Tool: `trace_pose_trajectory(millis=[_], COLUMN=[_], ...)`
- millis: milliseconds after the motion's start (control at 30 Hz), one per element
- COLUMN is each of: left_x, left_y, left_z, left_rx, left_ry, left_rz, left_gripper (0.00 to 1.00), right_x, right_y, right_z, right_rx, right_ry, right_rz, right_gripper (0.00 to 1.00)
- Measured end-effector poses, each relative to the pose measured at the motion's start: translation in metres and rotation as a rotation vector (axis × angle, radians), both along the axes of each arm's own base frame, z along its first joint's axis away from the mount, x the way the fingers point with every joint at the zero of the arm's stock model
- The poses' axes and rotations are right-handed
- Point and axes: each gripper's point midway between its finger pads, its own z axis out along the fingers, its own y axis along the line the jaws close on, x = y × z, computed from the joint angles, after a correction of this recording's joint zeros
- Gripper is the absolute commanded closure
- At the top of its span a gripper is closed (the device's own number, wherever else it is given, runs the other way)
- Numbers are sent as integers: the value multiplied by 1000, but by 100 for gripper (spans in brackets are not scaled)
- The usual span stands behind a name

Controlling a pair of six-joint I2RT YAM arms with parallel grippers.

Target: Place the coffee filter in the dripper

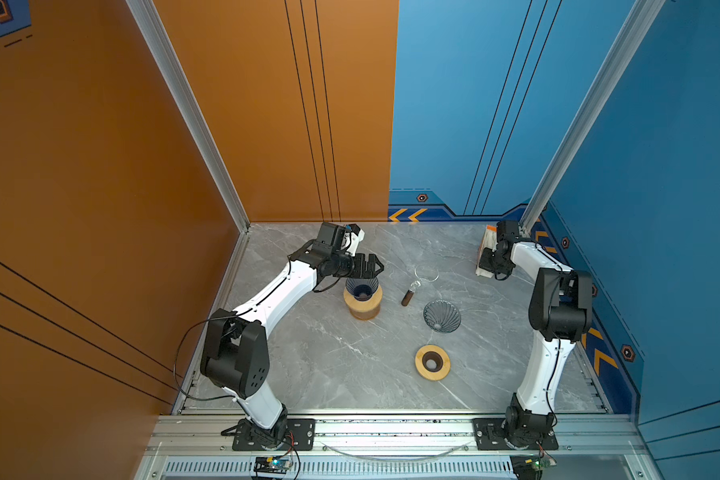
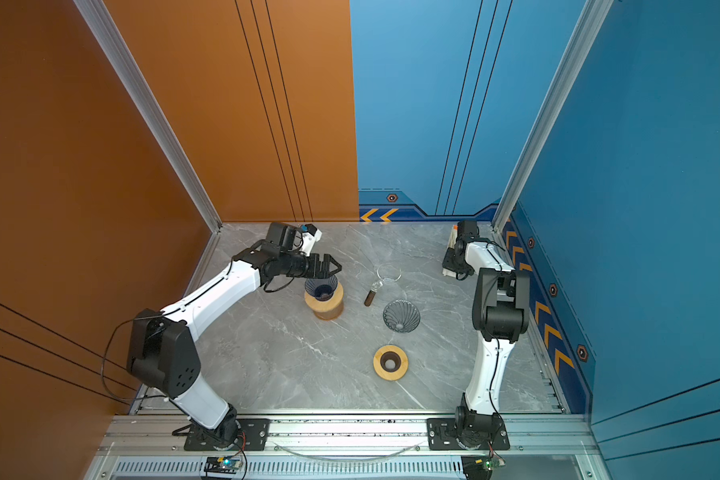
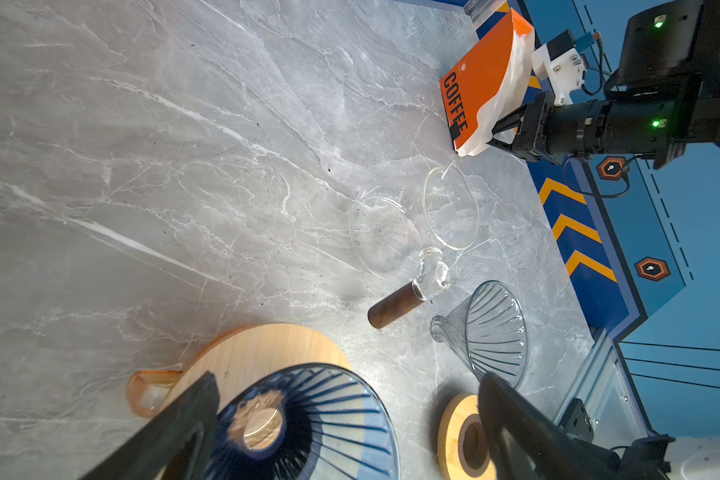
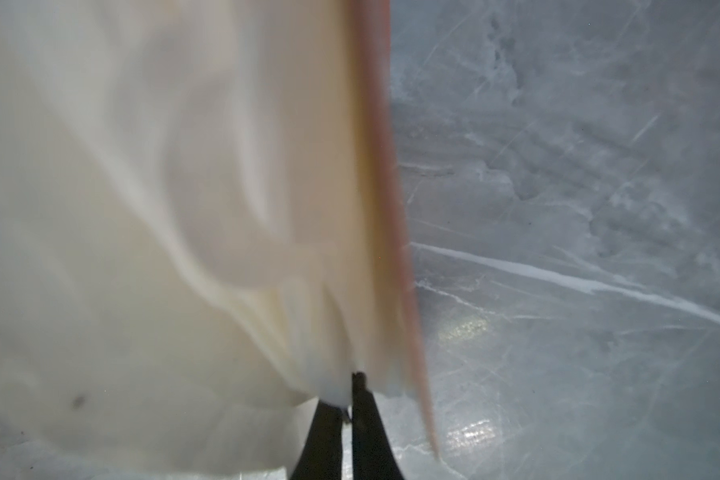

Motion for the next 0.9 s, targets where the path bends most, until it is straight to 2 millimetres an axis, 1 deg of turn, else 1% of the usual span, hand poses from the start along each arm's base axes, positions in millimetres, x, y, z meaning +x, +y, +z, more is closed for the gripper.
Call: trace_pose_trajectory(millis=[333,667,900], left_x=[0,0,0], left_y=[0,0,0], left_z=[0,0,0], left_rx=[0,0,0], left_ry=[0,0,0], left_rz=[0,0,0], left_gripper=[2,2,2], right_x=[0,-3,-9], right_y=[3,3,4], right_z=[2,19,14], right_rx=[-1,-9,-7], right_ry=[-2,-21,1], right_rz=[6,5,5], right_gripper=[100,100,97])
